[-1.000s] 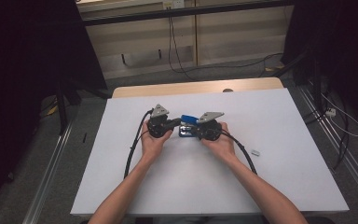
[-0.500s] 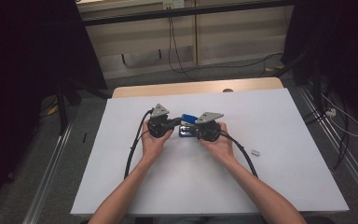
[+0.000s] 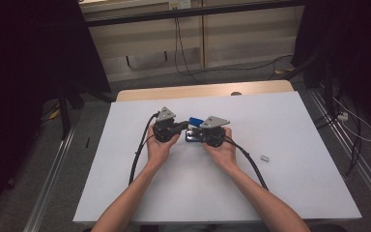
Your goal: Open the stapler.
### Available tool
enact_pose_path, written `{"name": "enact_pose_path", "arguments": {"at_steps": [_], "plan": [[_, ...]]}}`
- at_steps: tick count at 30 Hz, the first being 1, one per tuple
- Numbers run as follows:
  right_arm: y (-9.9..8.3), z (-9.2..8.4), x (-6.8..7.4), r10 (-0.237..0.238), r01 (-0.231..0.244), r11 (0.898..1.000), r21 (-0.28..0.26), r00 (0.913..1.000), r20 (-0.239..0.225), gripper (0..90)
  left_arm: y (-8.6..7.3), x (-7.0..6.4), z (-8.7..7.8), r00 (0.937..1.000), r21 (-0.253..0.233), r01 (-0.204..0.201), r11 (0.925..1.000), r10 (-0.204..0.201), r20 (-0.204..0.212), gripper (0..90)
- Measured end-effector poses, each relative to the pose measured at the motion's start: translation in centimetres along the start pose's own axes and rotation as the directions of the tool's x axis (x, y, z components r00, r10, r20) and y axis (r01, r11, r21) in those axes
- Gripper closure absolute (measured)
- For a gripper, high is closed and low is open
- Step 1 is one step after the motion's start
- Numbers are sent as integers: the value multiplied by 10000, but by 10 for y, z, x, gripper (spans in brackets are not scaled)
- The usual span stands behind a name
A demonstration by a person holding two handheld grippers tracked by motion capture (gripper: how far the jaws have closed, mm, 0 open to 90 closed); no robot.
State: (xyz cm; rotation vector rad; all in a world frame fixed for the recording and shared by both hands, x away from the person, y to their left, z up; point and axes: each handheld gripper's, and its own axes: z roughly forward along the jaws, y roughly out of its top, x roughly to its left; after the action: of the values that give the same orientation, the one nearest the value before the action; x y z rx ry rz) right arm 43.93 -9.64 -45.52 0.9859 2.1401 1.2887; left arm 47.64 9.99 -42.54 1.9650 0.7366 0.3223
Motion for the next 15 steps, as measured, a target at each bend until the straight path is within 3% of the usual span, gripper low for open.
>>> {"name": "enact_pose_path", "arguments": {"at_steps": [4,8,15], "plan": [[-1,1,0,-27,33,9998,-216,9996,292,900,-1,1,0,10000,2,-4,10000,4,35,900],[0,1,1,-112,123,9996,-270,9992,396,900,-1,1,1,9994,175,319,9993,-322,126,900],[0,1,0,-147,156,9996,-233,9991,394,900,-3,-3,10,9995,238,-204,9995,198,233,900]]}}
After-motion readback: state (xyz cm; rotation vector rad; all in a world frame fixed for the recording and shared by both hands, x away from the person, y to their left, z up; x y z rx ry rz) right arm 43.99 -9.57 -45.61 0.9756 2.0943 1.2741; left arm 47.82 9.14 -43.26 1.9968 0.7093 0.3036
